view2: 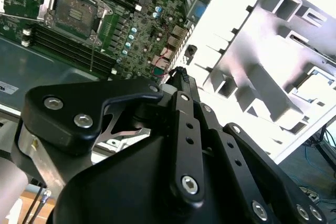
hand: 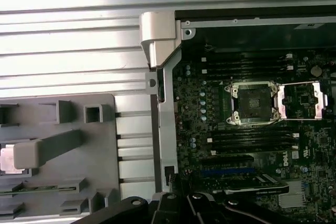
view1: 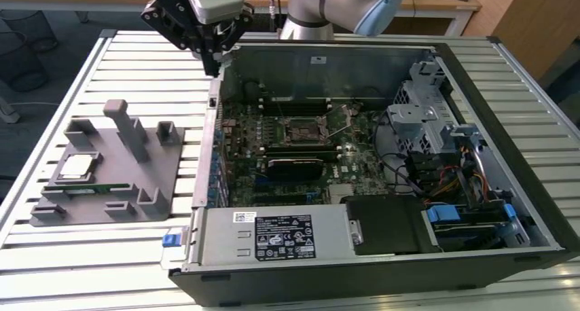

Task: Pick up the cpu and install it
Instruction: 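Reach for the cpu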

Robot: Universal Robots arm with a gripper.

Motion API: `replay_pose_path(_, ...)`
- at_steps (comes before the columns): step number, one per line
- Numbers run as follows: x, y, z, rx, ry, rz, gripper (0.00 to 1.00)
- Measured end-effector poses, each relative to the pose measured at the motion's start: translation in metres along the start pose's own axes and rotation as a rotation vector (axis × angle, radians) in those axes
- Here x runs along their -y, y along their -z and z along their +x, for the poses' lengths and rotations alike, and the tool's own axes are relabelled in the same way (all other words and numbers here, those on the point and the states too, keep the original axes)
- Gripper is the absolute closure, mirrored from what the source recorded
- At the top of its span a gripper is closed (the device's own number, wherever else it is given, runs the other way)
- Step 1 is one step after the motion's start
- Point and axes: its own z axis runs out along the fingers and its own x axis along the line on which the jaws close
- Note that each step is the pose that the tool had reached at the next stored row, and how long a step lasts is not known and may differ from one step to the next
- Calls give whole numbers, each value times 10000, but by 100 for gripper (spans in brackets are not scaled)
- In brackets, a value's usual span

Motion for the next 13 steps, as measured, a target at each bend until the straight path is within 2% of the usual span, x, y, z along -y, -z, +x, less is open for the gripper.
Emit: replay_pose_path(13, 22, 0, 307, -1, -1, 1, 89)
